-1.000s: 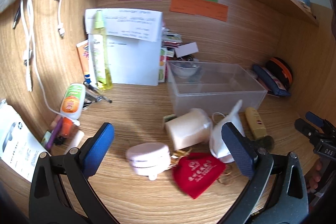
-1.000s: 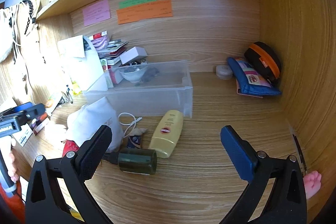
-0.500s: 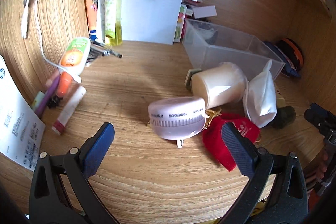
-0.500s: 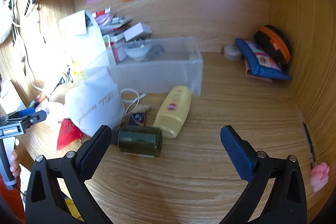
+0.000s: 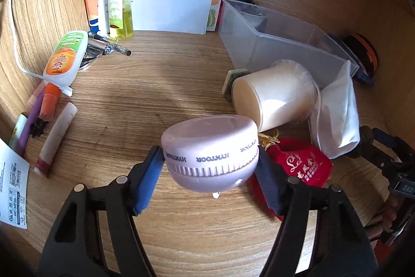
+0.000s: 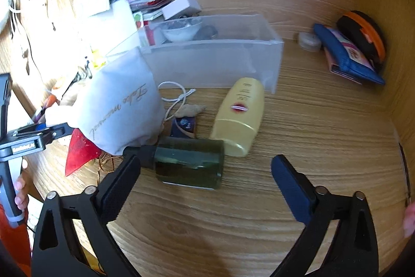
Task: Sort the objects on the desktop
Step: 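Grasp the pink round container with the left tool while the right tool grasps the green bottle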
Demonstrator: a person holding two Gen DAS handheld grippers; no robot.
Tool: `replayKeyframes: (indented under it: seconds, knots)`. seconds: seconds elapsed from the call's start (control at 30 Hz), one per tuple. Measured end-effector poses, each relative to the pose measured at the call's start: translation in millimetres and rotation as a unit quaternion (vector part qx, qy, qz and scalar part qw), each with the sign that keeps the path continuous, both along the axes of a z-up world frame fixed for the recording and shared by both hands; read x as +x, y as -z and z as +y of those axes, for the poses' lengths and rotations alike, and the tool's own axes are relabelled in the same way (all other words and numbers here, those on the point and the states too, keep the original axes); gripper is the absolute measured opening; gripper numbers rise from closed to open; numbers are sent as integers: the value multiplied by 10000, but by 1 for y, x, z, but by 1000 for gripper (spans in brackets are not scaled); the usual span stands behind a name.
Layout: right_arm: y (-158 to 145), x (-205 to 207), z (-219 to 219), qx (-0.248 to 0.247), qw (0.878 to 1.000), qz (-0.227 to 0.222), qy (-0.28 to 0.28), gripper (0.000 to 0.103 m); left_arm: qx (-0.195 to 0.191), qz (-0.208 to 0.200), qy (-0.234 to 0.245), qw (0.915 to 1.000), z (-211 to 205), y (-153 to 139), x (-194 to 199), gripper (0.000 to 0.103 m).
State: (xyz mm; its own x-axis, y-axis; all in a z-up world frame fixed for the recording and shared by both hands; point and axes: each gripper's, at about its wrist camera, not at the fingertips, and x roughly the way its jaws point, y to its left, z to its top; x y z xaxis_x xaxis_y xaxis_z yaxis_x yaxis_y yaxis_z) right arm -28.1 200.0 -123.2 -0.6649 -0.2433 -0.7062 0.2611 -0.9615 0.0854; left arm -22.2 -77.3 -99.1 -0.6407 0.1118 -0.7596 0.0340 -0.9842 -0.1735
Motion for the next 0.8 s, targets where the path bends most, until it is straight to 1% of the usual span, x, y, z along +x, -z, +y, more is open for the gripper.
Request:
replayKeyframes:
  seconds: [0.07,0.17,0.2,0.27,0.33,0.4,0.47,0.53,0.6,0.8]
  knots:
    - [2,-3,-6,52,10000,-61,-28,91,87,-3,-18,10000,-1,0,-1,70]
    - [8,-6,-11,117,9998,-129,-40,88,188,-16,-46,9998,-3,0,-3,70]
    - [9,-6,-11,72,9998,-157,-45,86,181,-20,-41,9998,-3,0,-4,69]
    - [10,-7,-12,44,9998,-192,-64,76,143,-21,-36,9999,-2,0,-6,69]
    - [11,-7,-11,-25,9998,-186,-85,69,76,1,-39,10000,0,0,-7,69]
    - [11,-6,-11,-12,9999,-137,-67,68,17,40,-37,10000,1,1,-7,68]
    - [11,-5,-10,4,10000,-79,-31,63,-52,90,-47,9999,3,1,-7,67]
    - [9,-4,-8,7,10000,-31,10,62,-139,174,-58,9997,4,-1,-5,64]
    - [7,-1,-6,75,9999,53,74,62,-241,212,-98,9994,6,-3,-4,64]
    - [-3,8,6,18,9994,291,198,62,-267,323,-183,9990,1,-7,5,64]
